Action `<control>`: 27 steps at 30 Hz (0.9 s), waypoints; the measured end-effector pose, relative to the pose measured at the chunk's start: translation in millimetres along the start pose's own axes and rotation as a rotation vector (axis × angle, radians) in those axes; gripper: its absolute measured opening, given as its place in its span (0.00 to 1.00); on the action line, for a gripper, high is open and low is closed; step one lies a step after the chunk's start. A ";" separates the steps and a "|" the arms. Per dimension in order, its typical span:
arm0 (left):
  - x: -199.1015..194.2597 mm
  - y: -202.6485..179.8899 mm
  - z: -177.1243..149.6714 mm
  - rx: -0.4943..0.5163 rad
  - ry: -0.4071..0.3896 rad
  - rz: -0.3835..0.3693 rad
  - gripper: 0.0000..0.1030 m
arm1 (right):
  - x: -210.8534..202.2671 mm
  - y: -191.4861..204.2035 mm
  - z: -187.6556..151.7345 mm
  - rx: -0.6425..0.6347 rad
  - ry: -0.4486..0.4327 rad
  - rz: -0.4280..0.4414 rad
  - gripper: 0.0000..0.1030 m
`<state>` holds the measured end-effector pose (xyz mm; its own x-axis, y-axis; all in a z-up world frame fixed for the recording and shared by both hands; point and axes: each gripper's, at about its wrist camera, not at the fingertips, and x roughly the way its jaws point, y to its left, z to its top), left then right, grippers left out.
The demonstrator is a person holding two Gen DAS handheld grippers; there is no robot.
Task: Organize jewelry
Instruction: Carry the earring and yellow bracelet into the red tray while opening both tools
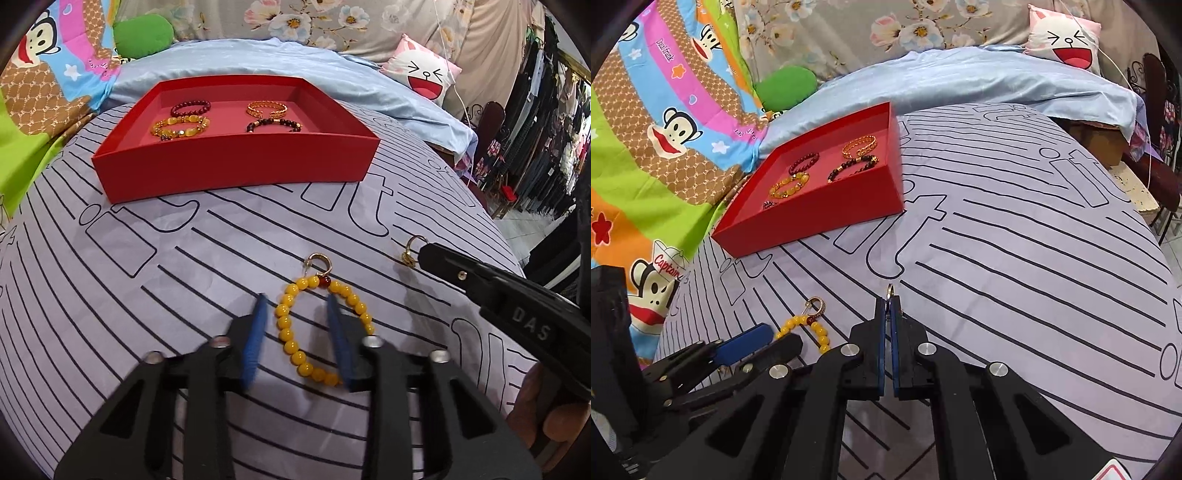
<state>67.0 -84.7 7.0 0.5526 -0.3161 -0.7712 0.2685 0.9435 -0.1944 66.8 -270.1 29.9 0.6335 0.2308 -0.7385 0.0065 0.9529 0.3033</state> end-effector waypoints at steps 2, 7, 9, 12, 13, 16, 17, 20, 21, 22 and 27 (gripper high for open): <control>0.6 0.4 0.6 0.002 0.004 0.003 0.09 | -0.9 0.2 -0.8 0.005 0.001 0.002 0.03; -3.6 0.2 -1.7 -0.003 -0.001 0.001 0.07 | -2.8 2.1 -3.4 0.004 0.006 0.009 0.03; -7.9 1.0 -1.8 -0.008 -0.005 -0.005 0.07 | -4.4 3.9 -4.1 0.003 0.006 0.013 0.03; -17.6 1.4 0.3 -0.007 -0.018 -0.014 0.07 | -7.8 6.6 -3.3 0.000 0.003 0.017 0.03; -21.0 1.6 1.7 -0.006 -0.019 -0.022 0.07 | -9.4 8.5 -2.1 -0.004 0.000 0.017 0.03; -29.7 2.0 8.6 -0.005 -0.017 -0.047 0.07 | -14.1 13.1 3.9 -0.011 -0.010 0.015 0.03; -32.6 2.2 11.3 -0.002 -0.019 -0.055 0.07 | -15.1 14.3 6.1 -0.012 -0.012 0.016 0.03; -45.4 3.6 24.8 0.017 -0.042 -0.054 0.07 | -17.1 18.7 16.0 -0.013 -0.017 0.025 0.03; -48.4 4.3 28.5 0.018 -0.050 -0.057 0.07 | -17.5 19.1 18.6 -0.010 -0.018 0.034 0.03; -51.7 6.2 33.8 0.019 -0.057 -0.063 0.07 | -17.7 20.3 23.7 -0.006 -0.019 0.046 0.03; -66.4 22.6 65.2 0.002 -0.103 -0.092 0.07 | -14.3 28.1 51.3 0.009 -0.024 0.116 0.03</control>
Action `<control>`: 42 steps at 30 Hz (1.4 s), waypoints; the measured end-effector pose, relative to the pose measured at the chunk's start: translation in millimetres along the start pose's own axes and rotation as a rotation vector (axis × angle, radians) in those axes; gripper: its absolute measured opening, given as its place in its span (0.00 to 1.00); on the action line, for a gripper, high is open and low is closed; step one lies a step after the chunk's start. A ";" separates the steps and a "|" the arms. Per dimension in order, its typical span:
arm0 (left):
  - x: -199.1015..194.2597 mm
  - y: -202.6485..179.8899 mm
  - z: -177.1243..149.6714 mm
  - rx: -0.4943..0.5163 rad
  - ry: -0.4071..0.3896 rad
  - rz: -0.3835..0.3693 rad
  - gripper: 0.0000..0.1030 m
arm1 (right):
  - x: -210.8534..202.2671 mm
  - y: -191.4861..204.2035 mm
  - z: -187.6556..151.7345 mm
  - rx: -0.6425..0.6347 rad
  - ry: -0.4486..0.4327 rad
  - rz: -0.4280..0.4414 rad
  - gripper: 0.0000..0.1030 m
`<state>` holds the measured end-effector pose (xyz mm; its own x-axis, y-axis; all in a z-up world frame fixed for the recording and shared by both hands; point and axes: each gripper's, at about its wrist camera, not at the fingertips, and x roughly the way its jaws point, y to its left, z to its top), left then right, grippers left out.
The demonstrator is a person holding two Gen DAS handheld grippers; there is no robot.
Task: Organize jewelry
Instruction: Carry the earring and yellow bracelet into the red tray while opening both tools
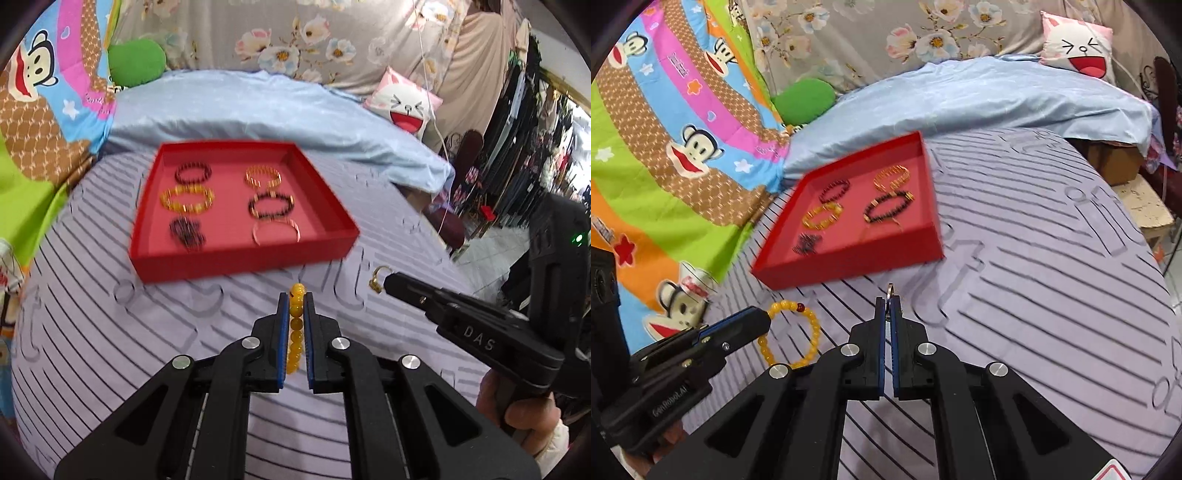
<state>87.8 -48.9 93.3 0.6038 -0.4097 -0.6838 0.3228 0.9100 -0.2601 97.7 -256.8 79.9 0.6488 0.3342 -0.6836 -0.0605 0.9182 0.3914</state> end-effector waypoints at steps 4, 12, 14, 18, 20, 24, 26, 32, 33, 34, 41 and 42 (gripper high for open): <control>-2.1 14.6 29.0 -0.021 -0.033 -0.022 0.07 | 10.5 4.8 23.8 0.024 0.008 0.067 0.03; 29.9 51.2 81.0 -0.088 -0.048 -0.048 0.07 | 50.0 16.2 69.4 0.043 0.019 0.122 0.03; 43.2 58.1 88.2 -0.106 -0.032 -0.056 0.07 | 66.3 16.6 77.6 0.049 0.035 0.124 0.03; 73.1 72.4 94.5 -0.134 0.000 -0.045 0.07 | 99.1 17.0 83.3 0.049 0.077 0.117 0.03; 87.4 78.3 93.3 -0.142 0.022 -0.039 0.07 | 112.0 15.9 81.8 0.057 0.103 0.123 0.03; 111.3 87.5 85.7 -0.139 0.058 0.044 0.07 | 133.0 15.5 76.5 0.051 0.148 0.098 0.03; 115.7 90.6 81.7 -0.135 0.062 0.079 0.07 | 135.5 15.1 74.0 0.025 0.142 0.057 0.03; 102.5 99.3 76.1 -0.147 0.021 0.086 0.13 | 127.7 10.5 71.3 -0.015 0.088 -0.051 0.07; 98.5 100.1 75.7 -0.149 0.012 0.088 0.14 | 125.7 10.1 70.8 -0.018 0.082 -0.058 0.07; 94.6 100.2 75.0 -0.147 0.004 0.095 0.14 | 122.7 10.0 69.5 -0.023 0.074 -0.062 0.07; 68.9 94.3 67.7 -0.126 -0.038 0.122 0.18 | 100.6 11.2 60.8 -0.039 0.033 -0.083 0.07; 64.4 92.6 64.9 -0.118 -0.042 0.128 0.18 | 97.3 11.9 59.3 -0.041 0.028 -0.084 0.07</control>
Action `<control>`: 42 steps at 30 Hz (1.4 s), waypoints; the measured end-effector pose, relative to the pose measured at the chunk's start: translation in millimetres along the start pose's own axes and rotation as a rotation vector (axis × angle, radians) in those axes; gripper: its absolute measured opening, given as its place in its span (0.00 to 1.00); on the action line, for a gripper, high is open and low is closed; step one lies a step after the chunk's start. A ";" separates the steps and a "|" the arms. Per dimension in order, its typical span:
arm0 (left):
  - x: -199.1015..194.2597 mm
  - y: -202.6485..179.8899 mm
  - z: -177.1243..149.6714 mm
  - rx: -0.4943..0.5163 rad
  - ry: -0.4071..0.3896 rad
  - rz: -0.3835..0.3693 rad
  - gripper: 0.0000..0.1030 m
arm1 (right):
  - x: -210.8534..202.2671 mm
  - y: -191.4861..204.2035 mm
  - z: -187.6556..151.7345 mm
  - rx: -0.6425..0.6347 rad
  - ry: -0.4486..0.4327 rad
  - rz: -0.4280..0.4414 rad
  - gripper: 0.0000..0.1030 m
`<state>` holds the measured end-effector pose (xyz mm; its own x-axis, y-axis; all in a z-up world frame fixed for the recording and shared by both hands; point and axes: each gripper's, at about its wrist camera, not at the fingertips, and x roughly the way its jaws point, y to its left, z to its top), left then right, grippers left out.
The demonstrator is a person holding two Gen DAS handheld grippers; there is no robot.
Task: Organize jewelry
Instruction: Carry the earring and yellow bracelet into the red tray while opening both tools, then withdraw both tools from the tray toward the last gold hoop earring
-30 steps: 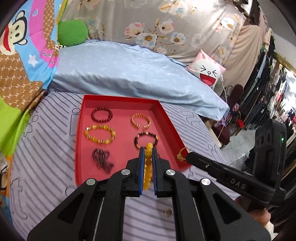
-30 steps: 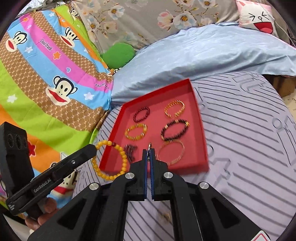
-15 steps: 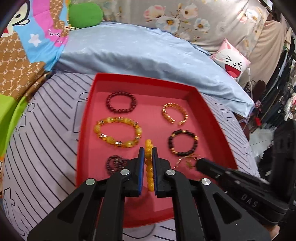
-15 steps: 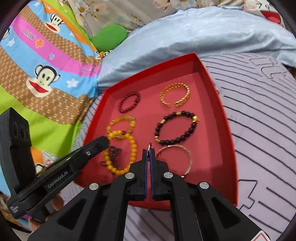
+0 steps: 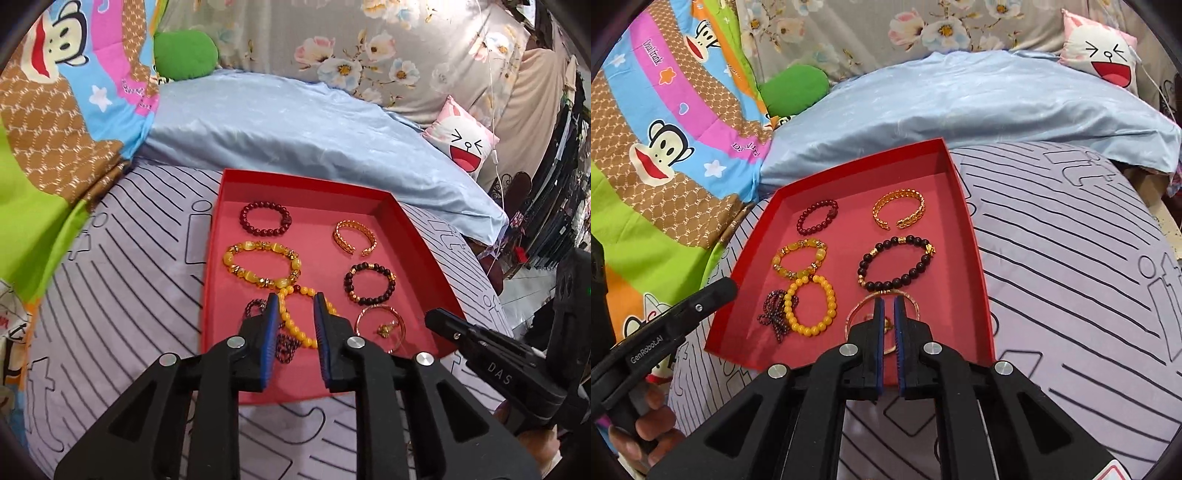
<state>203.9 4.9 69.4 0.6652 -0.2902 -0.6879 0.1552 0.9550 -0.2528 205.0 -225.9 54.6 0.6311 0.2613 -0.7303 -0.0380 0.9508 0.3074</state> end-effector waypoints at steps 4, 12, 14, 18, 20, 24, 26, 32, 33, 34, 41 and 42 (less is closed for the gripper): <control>-14.4 -3.5 -12.9 0.015 -0.003 0.003 0.19 | -17.0 3.6 -9.8 -0.019 -0.020 -0.005 0.07; -35.7 -6.3 -43.5 0.012 0.012 0.012 0.20 | -45.0 9.9 -37.5 -0.060 -0.032 -0.017 0.07; -39.8 -6.4 -52.0 0.012 0.019 0.019 0.20 | -49.5 11.2 -45.0 -0.065 -0.028 -0.019 0.07; -48.3 -6.9 -72.4 0.006 0.034 0.025 0.28 | -55.8 10.7 -64.0 -0.070 -0.009 -0.024 0.08; -51.0 -7.5 -81.9 0.002 0.043 0.023 0.29 | -56.3 10.0 -74.2 -0.067 0.008 -0.028 0.08; -54.2 -11.0 -100.7 0.008 0.065 0.029 0.29 | -55.6 9.0 -94.7 -0.061 0.035 -0.038 0.21; -55.7 -12.4 -108.1 0.012 0.069 0.038 0.31 | -54.5 10.4 -101.6 -0.063 0.047 -0.038 0.22; -61.5 -16.4 -127.3 0.027 0.079 0.060 0.37 | -46.3 21.8 -114.8 -0.098 0.071 -0.049 0.29; -62.4 -17.5 -130.4 0.034 0.079 0.068 0.40 | -44.1 24.0 -115.4 -0.105 0.074 -0.052 0.31; -63.1 -17.9 -132.4 0.037 0.080 0.074 0.40 | -41.6 27.1 -115.7 -0.114 0.076 -0.055 0.31; -65.7 -12.8 -141.5 0.029 0.090 0.089 0.41 | -29.8 37.4 -116.7 -0.156 0.074 -0.093 0.31; -65.6 -12.2 -141.8 0.028 0.092 0.090 0.41 | -28.6 37.9 -117.3 -0.161 0.074 -0.098 0.31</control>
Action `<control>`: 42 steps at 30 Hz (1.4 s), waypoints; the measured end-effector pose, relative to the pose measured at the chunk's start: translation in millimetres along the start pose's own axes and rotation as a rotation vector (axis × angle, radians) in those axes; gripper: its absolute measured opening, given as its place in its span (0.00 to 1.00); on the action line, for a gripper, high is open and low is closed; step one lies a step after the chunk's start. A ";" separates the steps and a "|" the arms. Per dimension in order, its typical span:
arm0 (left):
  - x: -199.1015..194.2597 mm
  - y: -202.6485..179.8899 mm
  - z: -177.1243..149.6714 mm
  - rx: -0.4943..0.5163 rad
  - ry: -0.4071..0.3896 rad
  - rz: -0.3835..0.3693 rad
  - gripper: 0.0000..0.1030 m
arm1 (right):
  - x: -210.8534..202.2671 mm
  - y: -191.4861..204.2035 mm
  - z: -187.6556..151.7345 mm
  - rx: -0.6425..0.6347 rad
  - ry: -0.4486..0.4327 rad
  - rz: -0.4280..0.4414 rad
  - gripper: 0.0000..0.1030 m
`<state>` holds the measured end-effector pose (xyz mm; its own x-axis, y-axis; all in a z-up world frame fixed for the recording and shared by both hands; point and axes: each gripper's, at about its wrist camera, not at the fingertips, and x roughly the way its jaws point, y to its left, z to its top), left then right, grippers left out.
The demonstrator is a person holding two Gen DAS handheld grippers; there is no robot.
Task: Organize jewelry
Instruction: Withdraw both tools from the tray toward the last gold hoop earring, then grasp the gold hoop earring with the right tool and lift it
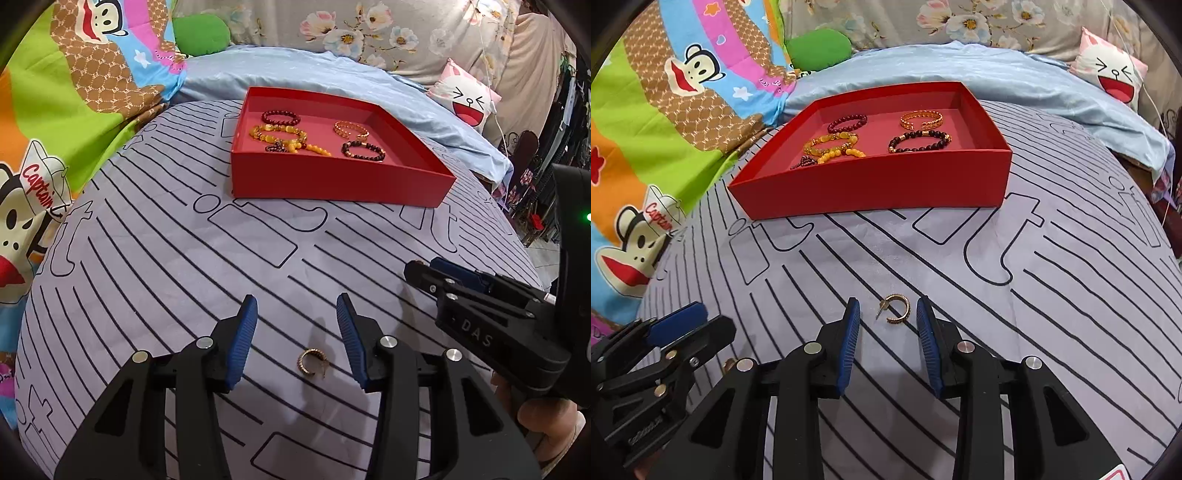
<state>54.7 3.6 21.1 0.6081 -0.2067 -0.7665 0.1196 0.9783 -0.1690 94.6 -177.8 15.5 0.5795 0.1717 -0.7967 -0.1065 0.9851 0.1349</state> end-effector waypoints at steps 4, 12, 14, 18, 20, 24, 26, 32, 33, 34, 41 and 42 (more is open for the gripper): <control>0.1 0.7 -2.9 -0.002 0.005 -0.001 0.41 | 1.6 2.6 0.1 -0.016 -0.006 -0.021 0.31; -0.1 -1.8 -5.2 -0.001 0.009 -0.005 0.41 | 2.0 5.4 -1.2 -0.050 -0.012 -0.059 0.18; 0.2 -2.2 -5.4 0.000 0.010 -0.006 0.41 | 1.1 3.9 -2.1 -0.047 -0.011 -0.055 0.18; -0.6 -4.2 -9.1 0.005 0.013 -0.008 0.42 | -2.5 1.2 -5.7 -0.032 -0.007 -0.047 0.18; -0.6 -5.1 -12.1 0.008 0.018 -0.010 0.41 | -5.8 -0.9 -8.4 -0.018 -0.003 -0.044 0.18; 0.3 -6.6 -17.8 0.017 0.025 -0.008 0.41 | -16.5 -8.0 -17.5 0.015 0.003 -0.030 0.18; 1.7 -7.8 -19.7 0.021 0.029 -0.007 0.41 | -22.7 -9.9 -23.4 0.019 0.002 -0.030 0.18; 2.0 -17.7 -26.5 0.062 0.010 0.023 0.41 | -30.7 -14.8 -34.5 0.030 0.007 -0.032 0.18; 2.5 -18.5 -27.3 0.065 0.005 0.030 0.40 | -30.9 -15.0 -34.9 0.032 0.007 -0.033 0.18; 2.6 -19.2 -27.8 0.068 0.002 0.035 0.39 | -31.5 -15.9 -36.1 0.035 0.006 -0.032 0.18; 1.5 -20.2 -30.4 0.085 -0.004 0.029 0.18 | -33.6 -17.8 -37.9 0.044 0.003 -0.030 0.18; 1.3 -21.3 -31.0 0.089 -0.003 0.027 0.18 | -33.8 -18.1 -38.1 0.046 0.003 -0.030 0.18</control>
<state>28.6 -17.8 4.5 0.6147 -0.1807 -0.7678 0.1723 0.9807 -0.0929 46.2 -201.8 17.6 0.5794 0.1426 -0.8025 -0.0524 0.9891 0.1378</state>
